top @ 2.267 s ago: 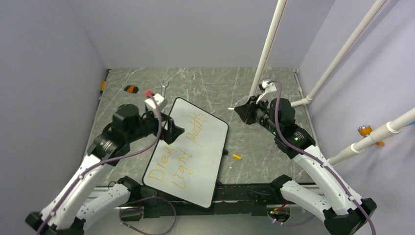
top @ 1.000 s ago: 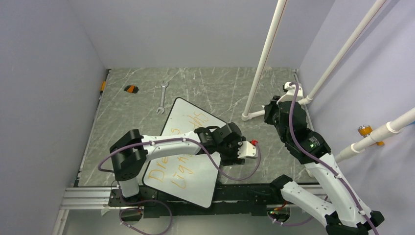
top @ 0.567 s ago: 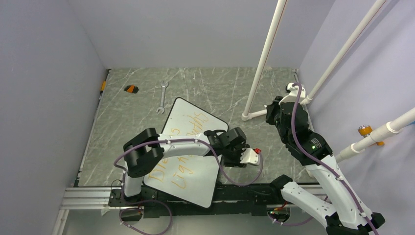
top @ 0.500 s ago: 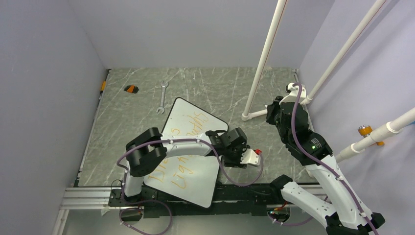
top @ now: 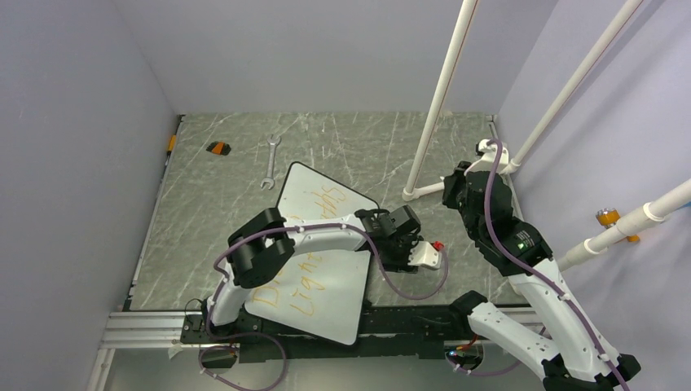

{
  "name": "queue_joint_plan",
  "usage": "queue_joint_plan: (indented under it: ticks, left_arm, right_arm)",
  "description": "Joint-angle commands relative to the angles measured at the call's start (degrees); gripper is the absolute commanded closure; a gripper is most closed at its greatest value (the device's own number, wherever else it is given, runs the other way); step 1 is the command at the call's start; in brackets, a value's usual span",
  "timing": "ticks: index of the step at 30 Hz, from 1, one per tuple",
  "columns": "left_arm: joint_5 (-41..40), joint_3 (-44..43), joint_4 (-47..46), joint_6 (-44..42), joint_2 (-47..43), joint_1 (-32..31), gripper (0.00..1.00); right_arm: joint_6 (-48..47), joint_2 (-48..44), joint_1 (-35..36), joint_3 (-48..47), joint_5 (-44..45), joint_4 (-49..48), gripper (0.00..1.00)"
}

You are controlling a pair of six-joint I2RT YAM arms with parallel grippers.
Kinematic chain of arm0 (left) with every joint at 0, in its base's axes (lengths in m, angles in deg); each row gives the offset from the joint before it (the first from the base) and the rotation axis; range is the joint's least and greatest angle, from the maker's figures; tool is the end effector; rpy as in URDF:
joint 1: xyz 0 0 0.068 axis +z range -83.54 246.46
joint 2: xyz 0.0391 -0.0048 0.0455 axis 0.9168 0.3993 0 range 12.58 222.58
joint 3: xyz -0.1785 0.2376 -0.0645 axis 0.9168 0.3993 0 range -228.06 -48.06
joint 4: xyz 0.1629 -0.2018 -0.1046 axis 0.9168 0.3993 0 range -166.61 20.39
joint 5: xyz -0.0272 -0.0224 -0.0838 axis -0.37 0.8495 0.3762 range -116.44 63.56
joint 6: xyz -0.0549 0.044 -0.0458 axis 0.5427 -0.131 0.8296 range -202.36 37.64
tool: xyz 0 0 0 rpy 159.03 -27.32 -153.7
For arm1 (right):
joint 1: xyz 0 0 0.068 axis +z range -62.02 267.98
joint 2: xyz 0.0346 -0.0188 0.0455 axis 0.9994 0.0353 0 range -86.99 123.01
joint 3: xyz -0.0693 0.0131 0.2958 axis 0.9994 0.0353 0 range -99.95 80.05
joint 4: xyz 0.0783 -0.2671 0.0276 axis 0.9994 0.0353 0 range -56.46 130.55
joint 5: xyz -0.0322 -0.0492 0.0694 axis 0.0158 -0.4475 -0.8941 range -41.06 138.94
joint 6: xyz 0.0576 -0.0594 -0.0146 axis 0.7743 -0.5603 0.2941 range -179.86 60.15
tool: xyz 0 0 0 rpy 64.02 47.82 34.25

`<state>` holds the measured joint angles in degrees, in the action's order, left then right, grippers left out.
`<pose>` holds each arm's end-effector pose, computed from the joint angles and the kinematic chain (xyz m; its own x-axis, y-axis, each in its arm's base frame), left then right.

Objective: Write a sentence on the whiteboard
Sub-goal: Pick up the pen cap from the center of the board, then insert the whiteboard marker without the cap into the pen cap.

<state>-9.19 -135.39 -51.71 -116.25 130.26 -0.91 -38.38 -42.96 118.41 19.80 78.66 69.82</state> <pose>0.1716 -0.4683 0.1755 0.2654 0.7475 -0.6089 0.9620 -0.2475 0.1155 0.1683 0.0565 0.4035 -0.2892 0.1988 -0.9364 0.0725 0.9799 0.1856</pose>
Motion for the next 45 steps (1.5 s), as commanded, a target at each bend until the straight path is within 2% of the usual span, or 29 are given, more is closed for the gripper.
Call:
queue_joint_plan:
  ticks: [1, 20, 22, 25, 28, 31, 38, 45]
  left_arm:
    - [1.3, -2.2, 3.4, -1.2, 1.8, 1.0, 0.45]
    - [1.5, -4.4, 4.6, -3.8, 5.5, 2.3, 0.47]
    - [1.5, -4.8, 5.1, -4.2, 5.9, 2.3, 0.53]
    - [2.0, -6.5, 7.6, -4.8, 7.3, 2.3, 0.69]
    - [1.7, -7.6, 9.1, -4.7, 8.1, 2.3, 0.79]
    - [4.5, -8.6, 9.9, -3.8, 7.4, 2.2, 0.91]
    - [5.9, -7.2, 6.6, -2.2, -0.1, 1.7, 1.00]
    - [4.5, -3.2, 4.0, -1.6, -9.2, 1.4, 1.00]
  right_arm:
    - [0.8, -0.8, -0.1, 0.5, -0.9, -2.0, 1.00]
    - [0.7, -0.9, -0.1, 1.5, -2.6, -3.4, 1.00]
    - [0.7, -0.9, -0.1, 1.5, -2.6, -3.3, 1.00]
    - [0.7, -0.9, -0.1, 1.4, -2.6, -3.3, 1.00]
    - [0.6, -0.9, -0.2, 1.2, -2.6, -3.1, 1.00]
    - [0.6, -0.8, -0.1, 1.2, -2.6, -3.1, 1.00]
    - [-0.5, -0.4, -0.1, -0.6, -1.9, -3.1, 1.00]
    - [-3.0, 0.2, -0.2, -4.6, -4.1, -5.6, 1.00]
